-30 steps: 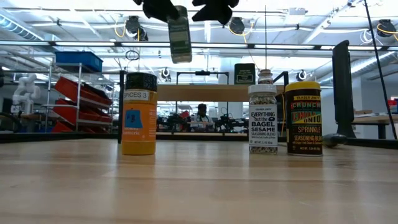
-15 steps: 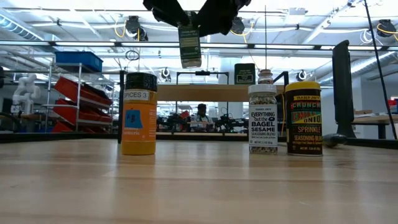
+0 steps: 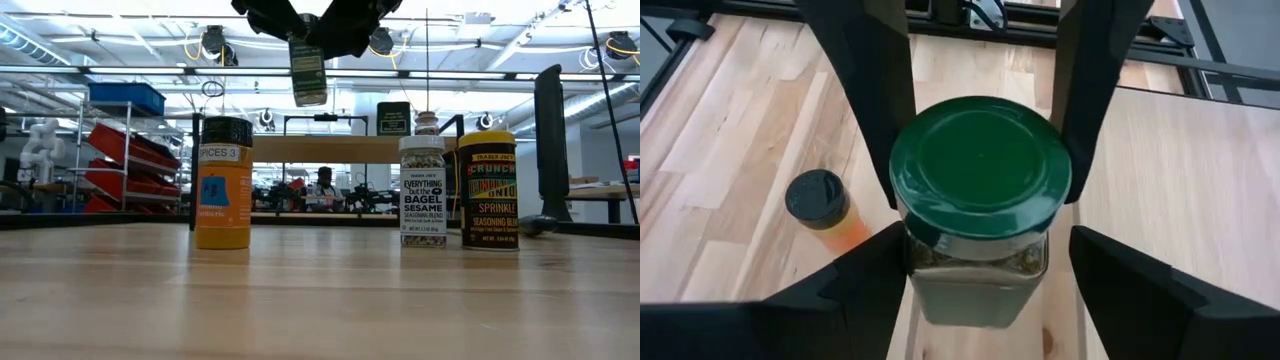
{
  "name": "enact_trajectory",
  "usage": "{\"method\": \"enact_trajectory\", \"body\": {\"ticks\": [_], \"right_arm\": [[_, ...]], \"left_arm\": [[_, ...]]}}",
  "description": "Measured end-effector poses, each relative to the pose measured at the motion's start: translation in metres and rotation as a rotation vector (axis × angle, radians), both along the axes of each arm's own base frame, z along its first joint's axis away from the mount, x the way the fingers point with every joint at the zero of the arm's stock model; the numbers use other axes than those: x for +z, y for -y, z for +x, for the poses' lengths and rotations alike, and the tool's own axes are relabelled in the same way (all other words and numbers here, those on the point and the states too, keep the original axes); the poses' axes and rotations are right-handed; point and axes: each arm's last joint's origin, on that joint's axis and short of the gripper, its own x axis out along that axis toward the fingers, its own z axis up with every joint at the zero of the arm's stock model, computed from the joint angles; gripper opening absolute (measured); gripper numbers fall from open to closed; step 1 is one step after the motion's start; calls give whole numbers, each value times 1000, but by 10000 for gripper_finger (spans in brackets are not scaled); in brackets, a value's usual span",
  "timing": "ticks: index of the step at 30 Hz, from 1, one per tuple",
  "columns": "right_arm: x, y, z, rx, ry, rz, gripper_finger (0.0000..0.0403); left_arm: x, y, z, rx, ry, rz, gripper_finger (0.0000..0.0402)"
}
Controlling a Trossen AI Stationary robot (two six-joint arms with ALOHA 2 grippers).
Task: Shelf spices
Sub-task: Put the green seasoning bottle on the shelf
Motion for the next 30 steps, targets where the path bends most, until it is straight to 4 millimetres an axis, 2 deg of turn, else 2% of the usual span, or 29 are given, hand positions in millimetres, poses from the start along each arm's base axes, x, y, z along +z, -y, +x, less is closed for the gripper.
{"method": "enact_trajectory", "body": {"ticks": [6, 15, 21, 25, 30], "right_arm": [[0, 0, 0, 3, 4, -3, 250], [0, 0, 0, 4, 4, -2, 181], [0, 0, 0, 4, 4, -2, 185], [0, 0, 0, -1, 2, -5, 194], [-1, 3, -1, -14, -10, -4, 185]], "left_arm": [[0, 0, 0, 0, 0, -1, 206], [0, 0, 0, 4, 0, 0, 206], [0, 0, 0, 4, 0, -1, 207], [1, -1, 1, 34, 13, 14, 227], [7, -2, 4, 50, 92, 29, 271]]}}
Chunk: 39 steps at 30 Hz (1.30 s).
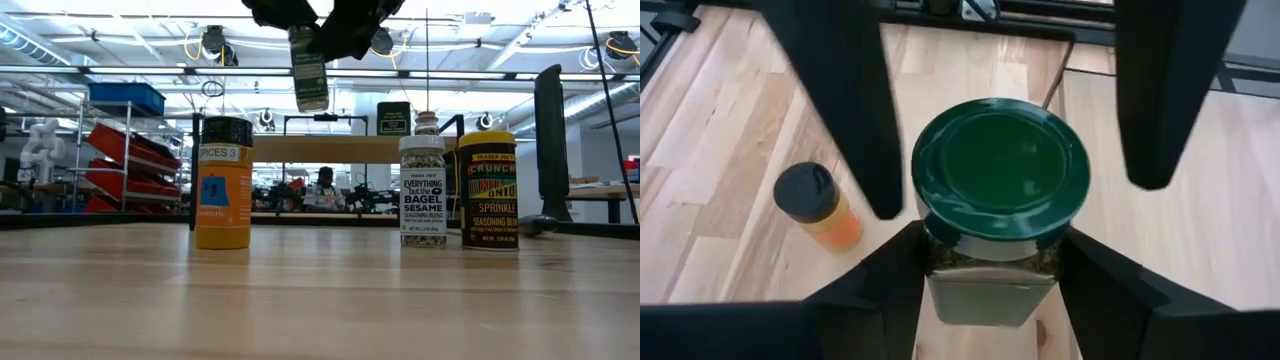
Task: Shelf spices
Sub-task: Put the green seasoning bottle on the shelf
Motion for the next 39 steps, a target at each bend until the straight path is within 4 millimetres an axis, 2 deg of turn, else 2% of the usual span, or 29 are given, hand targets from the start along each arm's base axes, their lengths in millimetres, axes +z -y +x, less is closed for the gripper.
{"method": "enact_trajectory", "body": {"ticks": [5, 10, 16, 21, 30, 35, 39], "right_arm": [[1, 5, -2, -16, -5, 4, 188], [5, 15, -11, -45, -16, 2, 186], [24, 38, -34, -78, 12, -57, 189], [34, 68, -50, -128, 45, -115, 189], [27, 119, -65, -108, 73, -60, 191], [19, 132, -67, -106, 54, -21, 193], [9, 135, -64, -93, 10, -15, 194]], "left_arm": [[4, -1, -1, 24, 25, 27, 295], [15, -3, -15, 133, 49, 87, 296], [33, -4, -37, 214, 104, 123, 297], [36, -4, -43, 232, 124, 93, 297], [34, -4, -44, 234, 96, 88, 297], [34, -4, -44, 233, 96, 88, 297], [33, -4, -44, 232, 95, 88, 297]]}}
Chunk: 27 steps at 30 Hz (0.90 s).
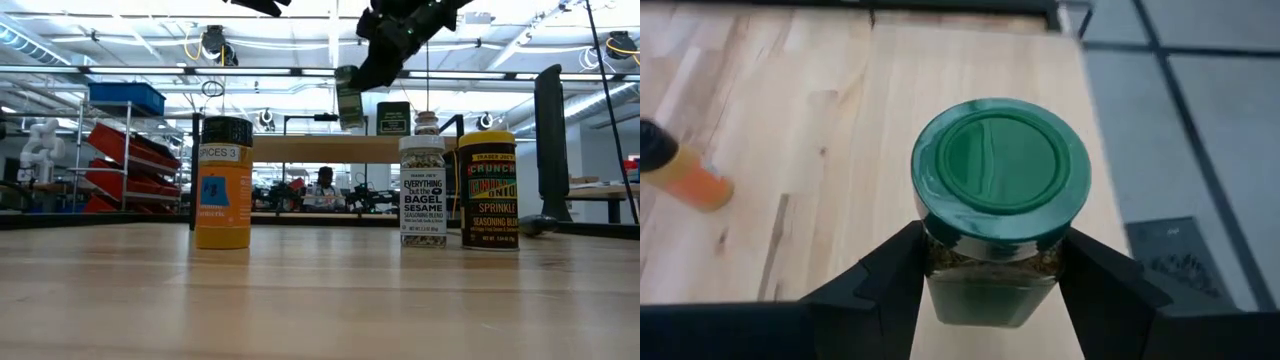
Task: Shelf spices
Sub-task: Put the green seasoning bottle on the shelf
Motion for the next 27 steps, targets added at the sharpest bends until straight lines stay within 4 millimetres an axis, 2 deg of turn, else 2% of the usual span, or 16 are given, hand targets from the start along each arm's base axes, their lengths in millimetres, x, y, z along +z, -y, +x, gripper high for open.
{"method": "enact_trajectory", "body": {"ticks": [5, 27], "right_arm": [[-13, 4, 4, -6, -50, 24, 195], [-17, 10, 1, -40, -87, 23, 197]], "left_arm": [[0, 0, 0, -1, -1, 0, 297], [-1, 0, 0, -2, -8, 0, 297]]}}
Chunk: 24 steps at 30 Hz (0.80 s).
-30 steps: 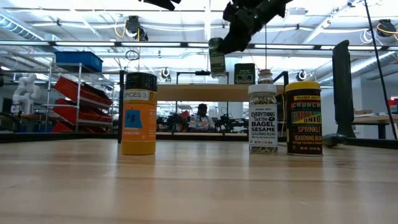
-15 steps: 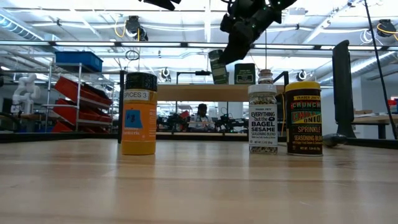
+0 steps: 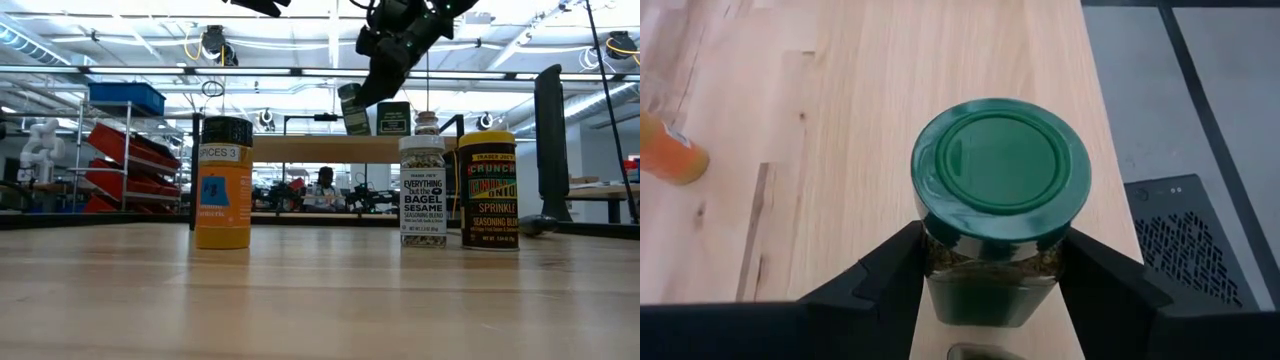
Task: Shelf spices
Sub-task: Put the green seasoning bottle on the shelf
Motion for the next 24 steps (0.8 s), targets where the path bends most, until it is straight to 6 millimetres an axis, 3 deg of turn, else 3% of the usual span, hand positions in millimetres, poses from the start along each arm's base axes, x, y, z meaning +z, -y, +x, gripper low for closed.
{"method": "enact_trajectory", "body": {"ticks": [24], "right_arm": [[-3, -1, -1, -2, -30, 18, 197]], "left_arm": [[0, 0, 0, 0, 0, 0, 297]]}}
